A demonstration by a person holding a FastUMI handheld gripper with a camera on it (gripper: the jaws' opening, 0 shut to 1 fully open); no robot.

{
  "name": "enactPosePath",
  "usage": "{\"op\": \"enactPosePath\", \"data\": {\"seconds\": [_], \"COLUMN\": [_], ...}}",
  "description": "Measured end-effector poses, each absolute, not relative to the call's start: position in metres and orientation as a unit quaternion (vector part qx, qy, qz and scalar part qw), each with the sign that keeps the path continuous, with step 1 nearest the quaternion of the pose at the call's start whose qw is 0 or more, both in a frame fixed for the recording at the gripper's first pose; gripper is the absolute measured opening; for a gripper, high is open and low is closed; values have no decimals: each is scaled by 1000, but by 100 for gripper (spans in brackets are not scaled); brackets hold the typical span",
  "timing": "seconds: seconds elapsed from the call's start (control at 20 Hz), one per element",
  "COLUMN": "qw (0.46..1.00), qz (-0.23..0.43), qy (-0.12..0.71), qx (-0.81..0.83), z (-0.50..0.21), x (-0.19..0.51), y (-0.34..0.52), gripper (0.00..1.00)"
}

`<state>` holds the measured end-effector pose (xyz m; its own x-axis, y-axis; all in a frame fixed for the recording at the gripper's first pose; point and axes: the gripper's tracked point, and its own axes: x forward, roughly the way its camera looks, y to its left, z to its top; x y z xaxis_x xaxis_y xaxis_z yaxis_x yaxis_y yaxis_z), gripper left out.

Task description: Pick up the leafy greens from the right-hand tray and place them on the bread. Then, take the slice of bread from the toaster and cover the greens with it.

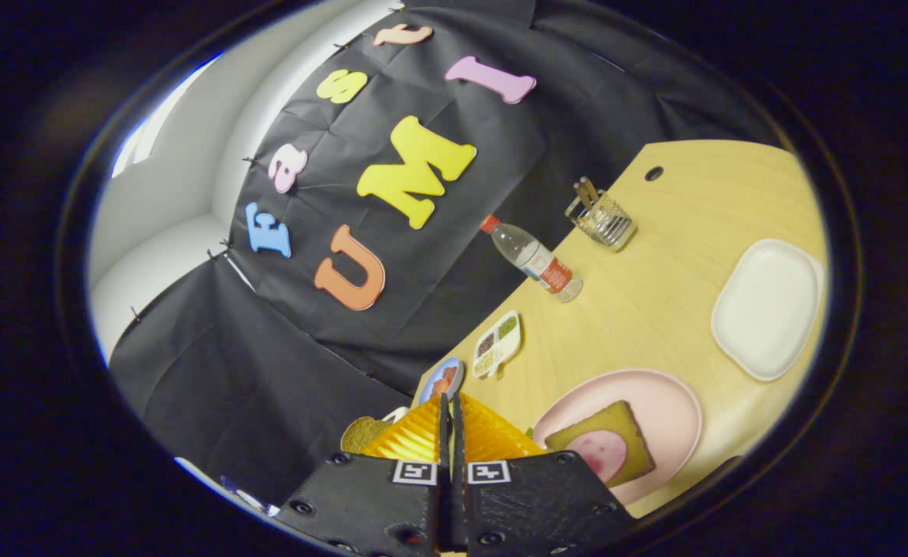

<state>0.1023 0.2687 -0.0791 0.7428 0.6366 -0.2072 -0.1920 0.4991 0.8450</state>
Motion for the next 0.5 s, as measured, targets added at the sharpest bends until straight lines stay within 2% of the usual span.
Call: {"op": "enactPosePath", "data": {"seconds": [0.2, 0.5], "qw": [813, 829], "qz": [254, 208], "qy": [275, 287], "qx": [445, 433], "z": [-101, -147], "x": [98, 104], "y": [280, 245], "gripper": [0, 0]}}
